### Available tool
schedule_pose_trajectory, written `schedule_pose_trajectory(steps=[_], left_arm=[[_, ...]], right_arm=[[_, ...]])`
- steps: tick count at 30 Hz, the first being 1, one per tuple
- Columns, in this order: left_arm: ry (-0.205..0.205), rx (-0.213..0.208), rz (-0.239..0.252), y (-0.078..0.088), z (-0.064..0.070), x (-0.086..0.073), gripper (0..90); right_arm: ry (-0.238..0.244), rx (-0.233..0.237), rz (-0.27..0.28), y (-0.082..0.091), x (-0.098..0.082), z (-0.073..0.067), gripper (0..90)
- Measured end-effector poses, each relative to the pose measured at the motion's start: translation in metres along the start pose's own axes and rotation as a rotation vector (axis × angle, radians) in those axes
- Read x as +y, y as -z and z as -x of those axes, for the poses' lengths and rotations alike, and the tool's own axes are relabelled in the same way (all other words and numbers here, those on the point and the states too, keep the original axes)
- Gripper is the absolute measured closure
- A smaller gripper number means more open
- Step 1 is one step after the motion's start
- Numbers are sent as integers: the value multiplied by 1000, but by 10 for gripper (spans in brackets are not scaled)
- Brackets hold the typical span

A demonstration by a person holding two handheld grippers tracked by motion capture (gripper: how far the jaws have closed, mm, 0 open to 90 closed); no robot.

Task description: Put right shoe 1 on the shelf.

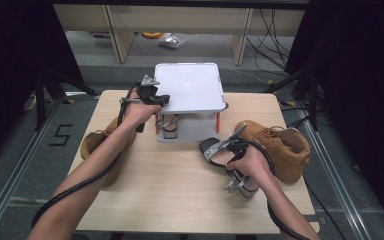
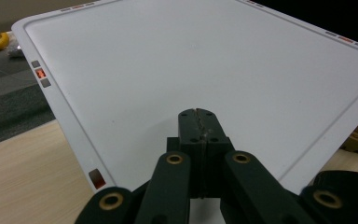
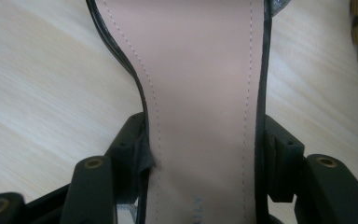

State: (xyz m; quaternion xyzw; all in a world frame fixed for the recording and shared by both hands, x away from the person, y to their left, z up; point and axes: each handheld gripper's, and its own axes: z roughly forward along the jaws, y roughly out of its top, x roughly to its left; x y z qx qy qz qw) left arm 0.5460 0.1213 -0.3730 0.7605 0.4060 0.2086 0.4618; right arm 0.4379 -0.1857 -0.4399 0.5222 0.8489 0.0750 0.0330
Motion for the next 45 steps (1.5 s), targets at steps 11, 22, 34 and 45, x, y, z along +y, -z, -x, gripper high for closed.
schedule_pose_trajectory(steps=[11,22,34,45], left_arm=[[11,0,7,0,1,0,896],[14,-3,15,-1,0,-1,896],[4,-4,6,0,-1,-1,896],[5,-6,5,0,-1,-1,896]], right_arm=[[-88,38,58,1,28,-11,441],[-146,42,89,-4,67,-29,441],[-188,43,98,-16,91,-38,441],[-253,26,148,-24,104,-38,441]])
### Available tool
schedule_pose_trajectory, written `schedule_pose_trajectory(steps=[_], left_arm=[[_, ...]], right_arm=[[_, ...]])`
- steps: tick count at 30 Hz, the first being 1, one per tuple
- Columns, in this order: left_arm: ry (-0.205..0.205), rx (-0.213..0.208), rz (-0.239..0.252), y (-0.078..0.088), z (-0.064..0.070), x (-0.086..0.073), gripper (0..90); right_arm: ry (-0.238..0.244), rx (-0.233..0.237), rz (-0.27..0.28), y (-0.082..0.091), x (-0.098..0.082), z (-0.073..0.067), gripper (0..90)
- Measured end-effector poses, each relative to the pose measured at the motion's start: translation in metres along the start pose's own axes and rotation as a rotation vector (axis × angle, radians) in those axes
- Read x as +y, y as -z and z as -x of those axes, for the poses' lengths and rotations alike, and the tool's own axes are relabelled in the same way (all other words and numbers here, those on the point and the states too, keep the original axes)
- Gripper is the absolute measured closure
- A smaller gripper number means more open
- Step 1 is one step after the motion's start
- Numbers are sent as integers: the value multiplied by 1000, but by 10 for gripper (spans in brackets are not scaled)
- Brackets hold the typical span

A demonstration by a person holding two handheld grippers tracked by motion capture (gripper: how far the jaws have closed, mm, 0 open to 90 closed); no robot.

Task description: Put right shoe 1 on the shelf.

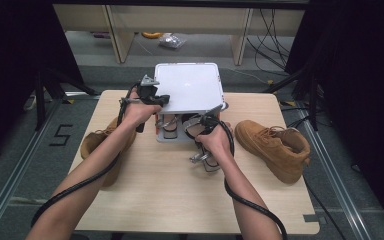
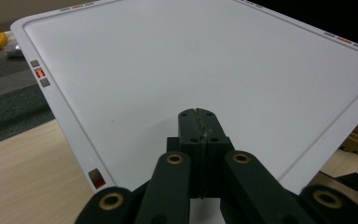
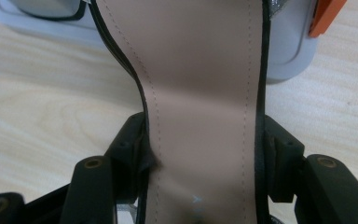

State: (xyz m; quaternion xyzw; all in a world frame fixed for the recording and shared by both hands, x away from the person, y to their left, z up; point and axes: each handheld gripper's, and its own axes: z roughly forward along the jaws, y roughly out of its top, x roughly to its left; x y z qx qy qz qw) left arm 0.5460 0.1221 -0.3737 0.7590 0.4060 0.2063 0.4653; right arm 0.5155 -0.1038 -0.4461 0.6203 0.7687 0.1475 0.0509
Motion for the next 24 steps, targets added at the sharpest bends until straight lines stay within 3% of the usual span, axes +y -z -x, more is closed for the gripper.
schedule_pose_trajectory(steps=[2,3,4,5,6,7,8,9,10,11,12,13,14,15,16,17,18,19,20,22,23,24], left_arm=[[0,0,0,0,0,0,896],[-1,3,-5,0,0,0,896],[-1,2,-5,0,0,0,896],[-1,2,-5,0,0,0,896],[0,2,-4,0,0,0,896],[1,-1,1,0,0,0,896],[10,-1,9,-1,0,0,896],[0,1,-4,0,0,0,896],[0,1,-4,0,0,0,896],[1,-1,1,0,0,0,896],[1,-1,2,0,0,0,896],[13,0,11,-1,0,0,896],[13,-3,11,-1,0,0,896],[13,-3,11,-1,0,0,896],[13,-3,11,-1,0,0,896],[11,-2,10,-1,0,0,896],[12,-1,11,-1,0,0,896],[14,-2,11,-1,0,0,896],[13,-3,11,-1,0,0,896],[12,-2,11,-1,0,0,896],[12,-2,12,-1,0,-1,896],[13,-3,12,-1,0,-1,896]], right_arm=[[-11,10,6,-2,1,-2,441],[-42,24,-3,0,1,-4,441],[-51,-10,-3,-2,2,-5,441],[-10,-31,22,-7,3,-1,441],[-21,-41,33,-8,3,-2,441],[111,-17,107,-13,5,5,440],[-20,-22,19,-9,5,-4,440],[2,-2,38,-11,5,-3,441],[106,-7,102,-15,6,2,440],[-65,-16,17,-10,5,-9,440],[7,-4,47,-14,6,-4,440],[8,-5,53,-16,6,-3,440],[51,-33,99,-19,7,0,440],[6,0,51,-17,5,-4,440],[6,2,54,-18,6,-4,440],[-34,-6,36,-19,5,-6,440],[-8,-48,71,-23,6,-3,439],[-40,-54,51,-23,5,-5,440],[12,-44,74,-25,5,-2,439],[38,-37,81,-28,5,-1,438],[-26,-28,46,-27,4,-5,438],[42,-64,99,-30,4,-1,438]])
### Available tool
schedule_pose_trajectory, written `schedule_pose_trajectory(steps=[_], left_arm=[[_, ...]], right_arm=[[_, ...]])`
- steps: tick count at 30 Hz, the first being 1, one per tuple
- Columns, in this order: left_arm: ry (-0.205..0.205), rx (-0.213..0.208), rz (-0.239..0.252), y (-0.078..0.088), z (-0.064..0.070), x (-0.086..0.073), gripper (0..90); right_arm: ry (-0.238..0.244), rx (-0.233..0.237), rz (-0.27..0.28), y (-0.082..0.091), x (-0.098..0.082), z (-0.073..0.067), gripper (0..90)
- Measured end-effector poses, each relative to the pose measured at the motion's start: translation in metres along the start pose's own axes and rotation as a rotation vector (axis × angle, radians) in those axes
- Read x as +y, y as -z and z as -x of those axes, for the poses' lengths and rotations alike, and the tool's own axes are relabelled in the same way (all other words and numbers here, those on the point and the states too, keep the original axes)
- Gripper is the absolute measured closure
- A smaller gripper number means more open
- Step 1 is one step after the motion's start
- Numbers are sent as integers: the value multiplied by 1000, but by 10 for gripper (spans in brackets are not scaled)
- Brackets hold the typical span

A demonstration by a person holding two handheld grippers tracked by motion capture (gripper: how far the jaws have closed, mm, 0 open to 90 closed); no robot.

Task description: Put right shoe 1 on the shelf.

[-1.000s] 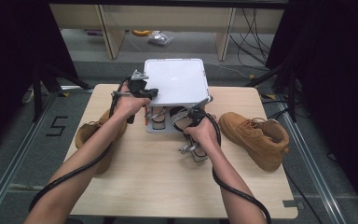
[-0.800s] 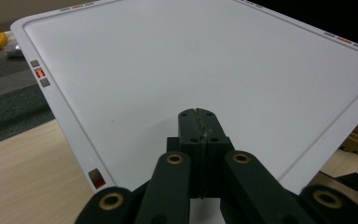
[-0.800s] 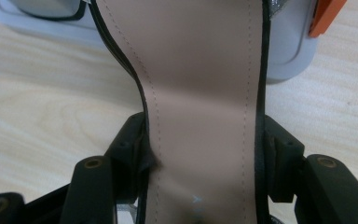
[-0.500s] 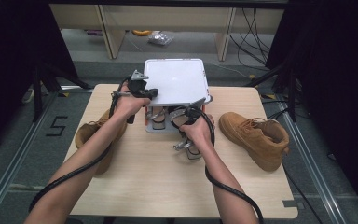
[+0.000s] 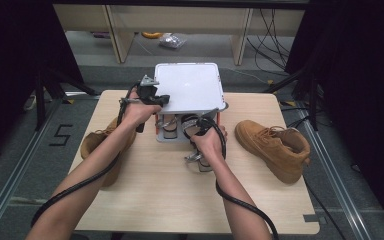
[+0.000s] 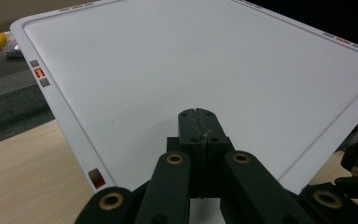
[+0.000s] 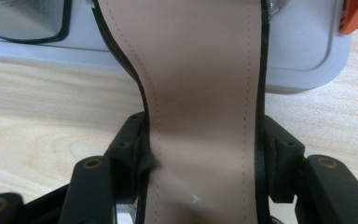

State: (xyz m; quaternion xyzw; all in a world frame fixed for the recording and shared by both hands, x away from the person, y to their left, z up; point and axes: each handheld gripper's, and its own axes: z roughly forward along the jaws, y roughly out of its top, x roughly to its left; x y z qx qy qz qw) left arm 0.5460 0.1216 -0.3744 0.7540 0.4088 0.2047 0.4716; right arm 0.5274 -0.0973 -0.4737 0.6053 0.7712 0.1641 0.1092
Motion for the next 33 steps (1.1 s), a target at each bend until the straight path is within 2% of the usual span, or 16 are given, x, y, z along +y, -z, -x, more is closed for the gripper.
schedule_pose_trajectory(steps=[3,7,8,9,10,11,12,13,14,15,17,18,20,26,30,33], left_arm=[[-1,0,-1,0,0,0,896],[-4,0,-3,0,0,0,896],[-6,1,-4,0,0,0,896],[-5,-2,-4,0,0,0,896],[-4,-1,-3,0,0,0,896],[-15,1,-12,1,-1,1,896],[-7,2,-4,0,0,0,896],[-6,2,-2,0,0,0,896],[-15,3,-10,1,0,0,896],[-16,2,-11,1,-1,0,896],[-15,3,-11,1,0,0,896],[-4,3,-2,0,1,0,896],[-9,5,-3,0,1,0,896],[-8,5,-4,0,1,1,896],[-4,4,-3,0,1,0,896],[-16,3,-12,1,0,0,896]], right_arm=[[-47,-5,-36,1,0,-4,437],[-10,5,-34,0,0,-1,424],[-55,-8,-62,3,0,-5,416],[8,16,-37,3,0,-1,400],[7,18,-33,6,0,-1,379],[-18,2,-34,9,0,-3,365],[-130,38,-99,20,0,-12,360],[-112,56,-78,22,0,-10,356],[-67,70,-46,26,-1,-6,354],[-45,61,-26,29,-2,-4,354],[-64,85,-28,41,-4,-4,357],[-78,92,-23,46,-6,-4,369],[-60,101,3,57,-9,0,419],[-57,133,67,84,-24,13,641],[-40,139,64,91,-35,21,751],[-10,117,80,93,-41,24,812]])
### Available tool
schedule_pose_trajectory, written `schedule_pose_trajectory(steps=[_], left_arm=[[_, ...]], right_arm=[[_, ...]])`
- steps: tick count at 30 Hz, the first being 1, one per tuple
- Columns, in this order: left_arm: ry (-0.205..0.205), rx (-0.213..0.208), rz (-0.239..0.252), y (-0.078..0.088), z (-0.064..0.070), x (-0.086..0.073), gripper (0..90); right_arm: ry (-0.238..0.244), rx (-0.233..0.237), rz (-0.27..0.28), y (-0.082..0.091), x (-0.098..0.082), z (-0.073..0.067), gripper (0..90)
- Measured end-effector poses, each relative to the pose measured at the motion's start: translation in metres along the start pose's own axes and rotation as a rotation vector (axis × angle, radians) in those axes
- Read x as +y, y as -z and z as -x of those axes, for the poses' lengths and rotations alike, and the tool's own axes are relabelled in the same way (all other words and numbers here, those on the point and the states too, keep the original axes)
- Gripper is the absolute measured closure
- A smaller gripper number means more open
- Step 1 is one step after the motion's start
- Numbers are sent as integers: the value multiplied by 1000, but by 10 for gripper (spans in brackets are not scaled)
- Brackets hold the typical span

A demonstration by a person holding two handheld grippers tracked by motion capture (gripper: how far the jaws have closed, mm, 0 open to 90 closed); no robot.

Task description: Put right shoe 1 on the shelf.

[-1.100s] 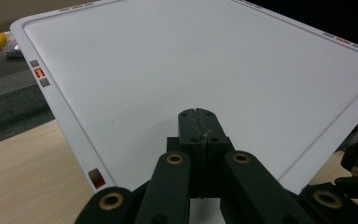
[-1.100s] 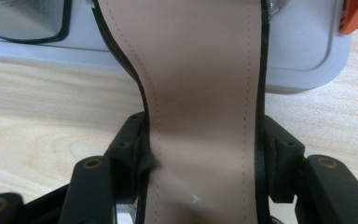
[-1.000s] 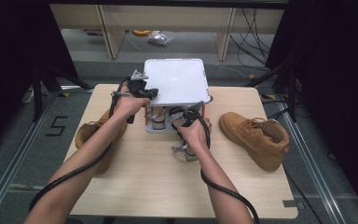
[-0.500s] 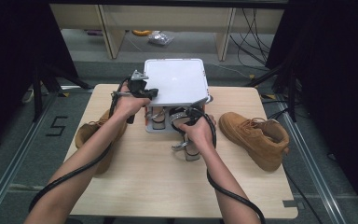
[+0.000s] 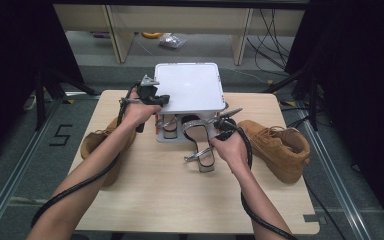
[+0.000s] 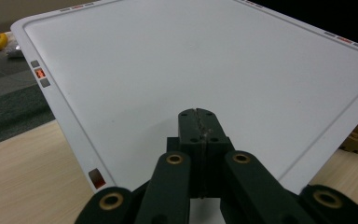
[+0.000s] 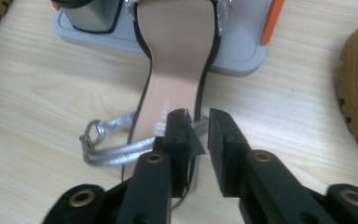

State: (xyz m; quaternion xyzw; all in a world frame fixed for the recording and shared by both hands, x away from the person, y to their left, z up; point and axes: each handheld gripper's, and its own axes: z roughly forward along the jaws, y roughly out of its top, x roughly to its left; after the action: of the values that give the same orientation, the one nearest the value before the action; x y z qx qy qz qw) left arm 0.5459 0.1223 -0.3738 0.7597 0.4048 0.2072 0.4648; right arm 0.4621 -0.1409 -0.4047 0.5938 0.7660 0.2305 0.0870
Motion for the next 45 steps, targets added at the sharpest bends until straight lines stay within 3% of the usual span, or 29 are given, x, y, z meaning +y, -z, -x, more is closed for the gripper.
schedule_pose_trajectory(steps=[2,4,6,7,8,9,12,13,18,19,25,32,33,34,45], left_arm=[[9,2,9,-1,1,0,896],[12,1,9,-1,1,0,896],[10,2,9,-1,1,0,896],[11,2,9,-1,1,0,896],[11,1,9,-1,1,0,896],[10,1,9,-1,1,0,896],[7,5,1,-1,2,1,896],[7,5,1,-1,2,1,896],[-4,5,-6,0,1,1,896],[-4,5,-5,0,1,1,896],[-6,4,-7,0,1,1,896],[-5,4,-7,0,1,1,896],[-5,3,-7,0,1,1,896],[-6,3,-7,0,1,1,896],[-7,3,-7,0,1,1,896]], right_arm=[[30,3,3,2,-4,2,842],[14,2,-12,3,-8,3,871],[48,-14,-24,3,-11,5,891],[42,-11,-36,3,-15,5,900],[68,-19,-39,2,-17,6,900],[59,-25,-66,3,-20,5,900],[98,-22,-92,-1,-28,7,900],[75,-24,-117,-2,-31,4,900],[131,-2,-158,-12,-45,3,900],[121,-4,-176,-12,-47,0,900],[175,5,-211,-25,-55,-3,900],[167,41,-216,-31,-58,-12,900],[263,52,-194,-35,-56,-7,900],[179,44,-224,-33,-58,-14,900],[189,48,-195,-42,-58,-23,900]])
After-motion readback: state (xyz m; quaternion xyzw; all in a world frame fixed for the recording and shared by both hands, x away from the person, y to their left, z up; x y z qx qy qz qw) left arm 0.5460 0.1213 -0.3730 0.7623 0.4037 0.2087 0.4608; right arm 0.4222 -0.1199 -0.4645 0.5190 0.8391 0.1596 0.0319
